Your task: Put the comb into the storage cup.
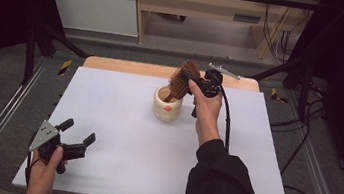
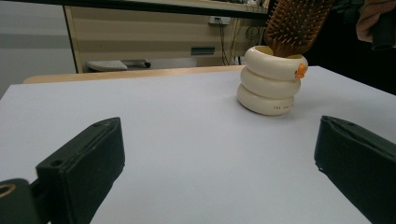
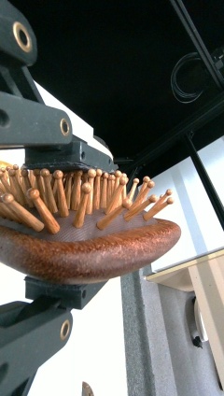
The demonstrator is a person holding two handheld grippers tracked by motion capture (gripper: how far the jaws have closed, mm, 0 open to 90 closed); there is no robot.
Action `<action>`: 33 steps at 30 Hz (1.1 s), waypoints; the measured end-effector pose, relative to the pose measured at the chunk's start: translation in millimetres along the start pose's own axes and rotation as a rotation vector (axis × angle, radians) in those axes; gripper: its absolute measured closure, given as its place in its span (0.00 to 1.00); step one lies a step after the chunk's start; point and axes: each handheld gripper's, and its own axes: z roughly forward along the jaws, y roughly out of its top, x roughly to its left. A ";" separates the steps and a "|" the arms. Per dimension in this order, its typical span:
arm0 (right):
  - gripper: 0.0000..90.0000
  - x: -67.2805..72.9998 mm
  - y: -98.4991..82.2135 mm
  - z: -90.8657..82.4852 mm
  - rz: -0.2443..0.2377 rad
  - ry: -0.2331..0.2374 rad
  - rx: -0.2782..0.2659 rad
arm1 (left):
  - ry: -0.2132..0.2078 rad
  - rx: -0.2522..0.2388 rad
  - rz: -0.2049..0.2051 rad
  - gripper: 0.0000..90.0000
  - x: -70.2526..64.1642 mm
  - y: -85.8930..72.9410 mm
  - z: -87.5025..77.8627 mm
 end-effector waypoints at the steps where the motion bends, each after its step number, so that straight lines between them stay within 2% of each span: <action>1: 0.56 -0.2 0.0 0.0 0.000 0.000 0.001 | 0.000 0.000 0.000 0.02 0.1 0.0 0.0; 33: 0.55 -5.0 0.2 0.7 0.009 0.002 0.004 | -0.003 0.003 0.001 0.02 0.0 -0.3 0.4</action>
